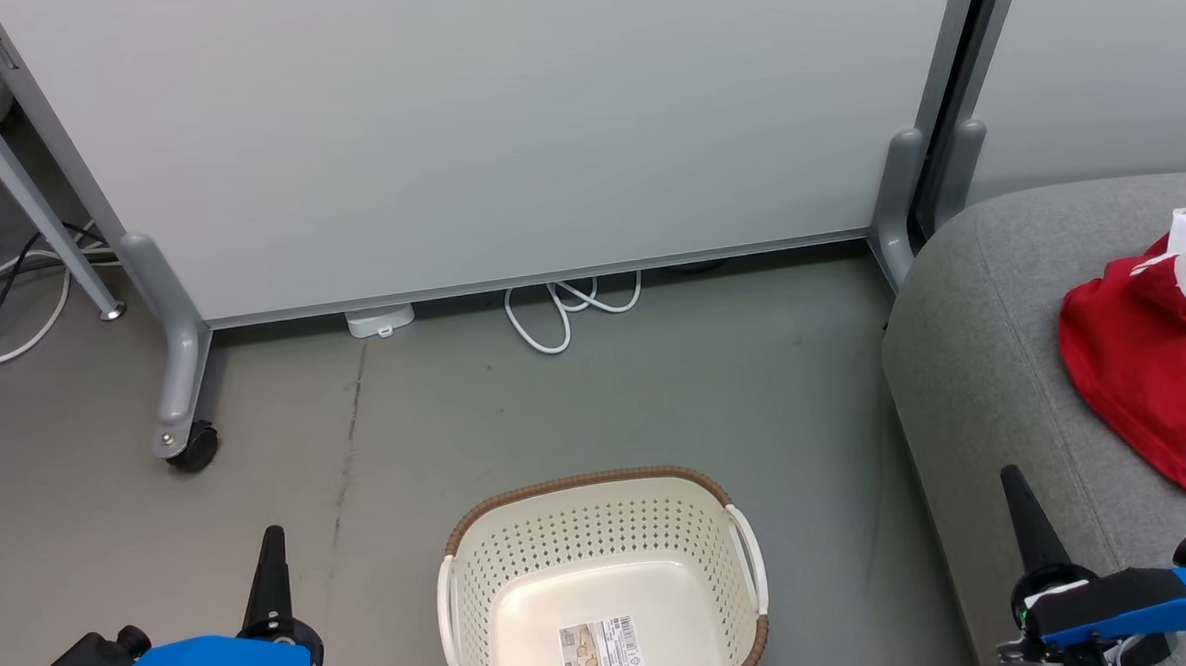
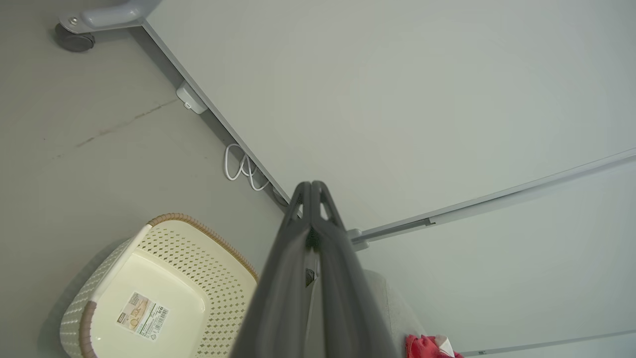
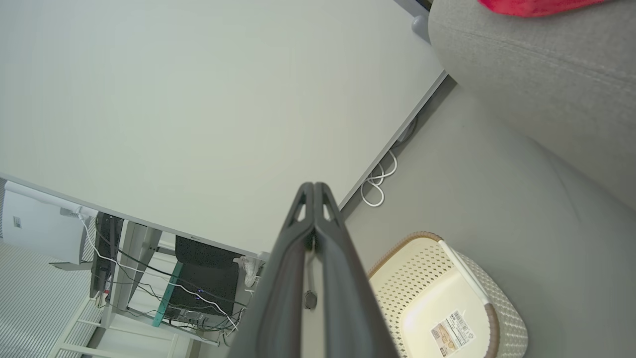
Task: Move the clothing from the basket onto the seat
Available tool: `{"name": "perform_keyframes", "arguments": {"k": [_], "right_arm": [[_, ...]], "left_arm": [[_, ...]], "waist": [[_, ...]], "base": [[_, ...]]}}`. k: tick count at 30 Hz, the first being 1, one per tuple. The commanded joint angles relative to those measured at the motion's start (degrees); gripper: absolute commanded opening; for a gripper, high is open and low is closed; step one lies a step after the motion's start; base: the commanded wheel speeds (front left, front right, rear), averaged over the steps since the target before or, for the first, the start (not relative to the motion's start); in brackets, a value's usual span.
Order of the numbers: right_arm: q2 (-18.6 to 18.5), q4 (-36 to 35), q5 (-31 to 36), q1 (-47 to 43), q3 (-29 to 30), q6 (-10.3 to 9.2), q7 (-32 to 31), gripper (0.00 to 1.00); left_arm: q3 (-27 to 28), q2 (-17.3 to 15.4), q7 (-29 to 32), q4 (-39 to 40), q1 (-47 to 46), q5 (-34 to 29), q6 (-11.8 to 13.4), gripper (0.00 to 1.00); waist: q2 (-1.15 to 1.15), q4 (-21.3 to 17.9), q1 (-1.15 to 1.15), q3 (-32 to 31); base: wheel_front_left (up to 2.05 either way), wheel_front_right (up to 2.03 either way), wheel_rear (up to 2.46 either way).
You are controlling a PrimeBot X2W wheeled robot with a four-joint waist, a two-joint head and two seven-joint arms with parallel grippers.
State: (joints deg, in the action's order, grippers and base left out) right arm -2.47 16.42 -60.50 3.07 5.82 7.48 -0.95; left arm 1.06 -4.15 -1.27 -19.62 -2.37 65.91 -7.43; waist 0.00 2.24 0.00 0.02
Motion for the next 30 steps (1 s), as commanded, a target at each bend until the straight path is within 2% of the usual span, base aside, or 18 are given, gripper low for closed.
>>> {"name": "perform_keyframes", "arguments": {"k": [1,30], "right_arm": [[-0.4,-0.8,-1.5,1.4,0.1,0.02,-0.3,0.00],[-0.5,-1.8,-17.6,2.6,0.5,0.02,-3.1,0.00]], "left_arm": [[0.4,-0.1,0.4,0.9,-1.4,1.1,-0.1,0.00],[3.3,0.6,4.4,3.5,-3.0,14.5,-0.1,0.00]], "waist": [[0.00,0.0,0.00,0.0],[0.00,-1.1,0.00,0.1]], "base": [[0.00,0.00,0.00],[0.00,0.00,0.00]]}}
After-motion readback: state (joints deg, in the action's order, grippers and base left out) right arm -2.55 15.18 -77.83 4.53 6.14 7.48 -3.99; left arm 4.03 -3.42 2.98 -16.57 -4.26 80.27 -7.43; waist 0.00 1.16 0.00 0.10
